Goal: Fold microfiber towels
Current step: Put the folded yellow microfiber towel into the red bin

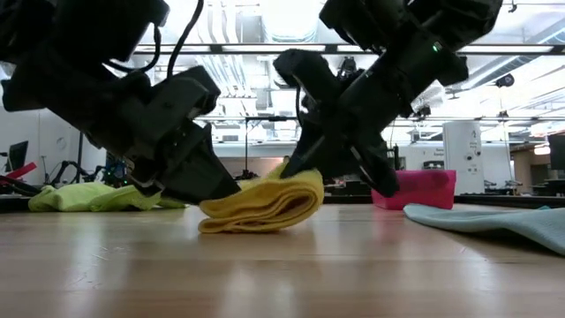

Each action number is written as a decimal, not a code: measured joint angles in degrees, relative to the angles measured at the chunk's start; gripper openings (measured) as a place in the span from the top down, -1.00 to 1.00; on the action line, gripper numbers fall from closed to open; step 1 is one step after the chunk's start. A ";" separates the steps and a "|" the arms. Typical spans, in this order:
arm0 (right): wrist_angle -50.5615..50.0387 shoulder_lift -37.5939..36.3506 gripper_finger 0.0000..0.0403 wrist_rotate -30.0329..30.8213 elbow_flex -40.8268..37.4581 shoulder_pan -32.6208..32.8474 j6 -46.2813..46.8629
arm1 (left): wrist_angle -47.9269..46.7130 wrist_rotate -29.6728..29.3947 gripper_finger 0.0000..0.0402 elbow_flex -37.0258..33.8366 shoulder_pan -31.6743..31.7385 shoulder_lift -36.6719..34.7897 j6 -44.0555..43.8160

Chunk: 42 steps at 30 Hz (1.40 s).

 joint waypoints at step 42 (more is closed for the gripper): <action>-49.93 -37.23 0.91 -22.25 -0.09 -54.98 -33.70 | -7.15 -9.64 0.43 -0.33 2.25 -26.67 34.21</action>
